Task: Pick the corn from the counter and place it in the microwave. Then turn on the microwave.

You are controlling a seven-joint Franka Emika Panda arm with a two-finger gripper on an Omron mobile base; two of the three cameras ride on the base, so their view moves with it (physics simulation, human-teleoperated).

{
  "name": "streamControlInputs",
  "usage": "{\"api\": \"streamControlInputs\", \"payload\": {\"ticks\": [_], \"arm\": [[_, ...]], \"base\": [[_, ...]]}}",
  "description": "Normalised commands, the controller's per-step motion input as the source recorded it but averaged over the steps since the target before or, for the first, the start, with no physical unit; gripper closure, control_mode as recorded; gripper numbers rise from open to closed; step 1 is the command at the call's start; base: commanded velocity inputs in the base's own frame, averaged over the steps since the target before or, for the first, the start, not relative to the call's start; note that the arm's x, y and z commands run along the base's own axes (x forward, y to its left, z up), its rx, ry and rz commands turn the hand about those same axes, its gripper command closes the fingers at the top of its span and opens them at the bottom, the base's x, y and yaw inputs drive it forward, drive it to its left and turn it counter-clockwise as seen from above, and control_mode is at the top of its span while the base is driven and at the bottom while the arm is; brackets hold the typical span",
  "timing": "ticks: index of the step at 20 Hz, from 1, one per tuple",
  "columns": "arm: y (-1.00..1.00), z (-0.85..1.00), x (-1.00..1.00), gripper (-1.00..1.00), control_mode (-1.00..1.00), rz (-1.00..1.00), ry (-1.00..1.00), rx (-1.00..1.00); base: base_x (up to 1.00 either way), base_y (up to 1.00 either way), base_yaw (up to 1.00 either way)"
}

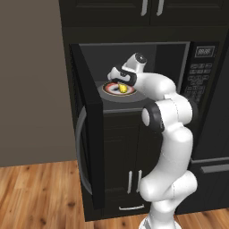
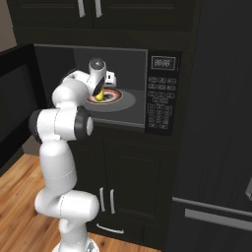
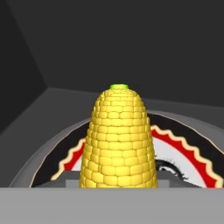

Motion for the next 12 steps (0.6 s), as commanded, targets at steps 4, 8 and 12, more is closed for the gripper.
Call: {"api": "streamControlInputs", "payload": {"ticks": [4,8,12], "arm": [[0.02,-0.05,0.14,1.00,-1.00,0.00,0.00,0.00],[0.03,-0.07,0.13,1.00,-1.00,0.00,0.00,0.00],[0.01,-0.06,0.13,1.00,-1.00,0.00,0.00,0.00]], "base": [[0.00,0.00,0.00],[0.00,0.00,0.00],[0.00,0.00,0.00]]}}
